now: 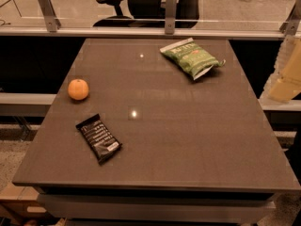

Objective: Move green jalapeno chip bag near rxbar chocolate

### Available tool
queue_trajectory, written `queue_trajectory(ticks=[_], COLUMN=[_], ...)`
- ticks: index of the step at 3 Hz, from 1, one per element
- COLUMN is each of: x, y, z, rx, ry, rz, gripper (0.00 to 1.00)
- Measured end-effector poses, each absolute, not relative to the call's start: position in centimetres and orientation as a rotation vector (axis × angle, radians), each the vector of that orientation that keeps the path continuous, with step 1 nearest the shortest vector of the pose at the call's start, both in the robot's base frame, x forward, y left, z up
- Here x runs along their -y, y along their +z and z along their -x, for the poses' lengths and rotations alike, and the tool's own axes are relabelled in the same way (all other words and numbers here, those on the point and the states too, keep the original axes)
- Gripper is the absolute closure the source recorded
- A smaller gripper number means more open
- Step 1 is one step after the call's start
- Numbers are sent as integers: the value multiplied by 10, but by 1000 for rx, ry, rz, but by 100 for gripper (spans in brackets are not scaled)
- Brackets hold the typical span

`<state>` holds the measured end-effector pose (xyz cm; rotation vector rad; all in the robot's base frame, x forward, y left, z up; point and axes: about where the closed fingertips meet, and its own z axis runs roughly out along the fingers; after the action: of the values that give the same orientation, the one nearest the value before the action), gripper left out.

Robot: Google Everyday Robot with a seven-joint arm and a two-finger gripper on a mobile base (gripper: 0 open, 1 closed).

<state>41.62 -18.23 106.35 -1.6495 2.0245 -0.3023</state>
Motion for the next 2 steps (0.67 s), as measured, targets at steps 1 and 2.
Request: queue_trajectory(ticks=[1,2], x=[182,178], y=[1064,1072], z=[-416,-414], rx=[-2024,-2012], ry=[-302,-318], rz=[1649,1626], gripper=[0,0])
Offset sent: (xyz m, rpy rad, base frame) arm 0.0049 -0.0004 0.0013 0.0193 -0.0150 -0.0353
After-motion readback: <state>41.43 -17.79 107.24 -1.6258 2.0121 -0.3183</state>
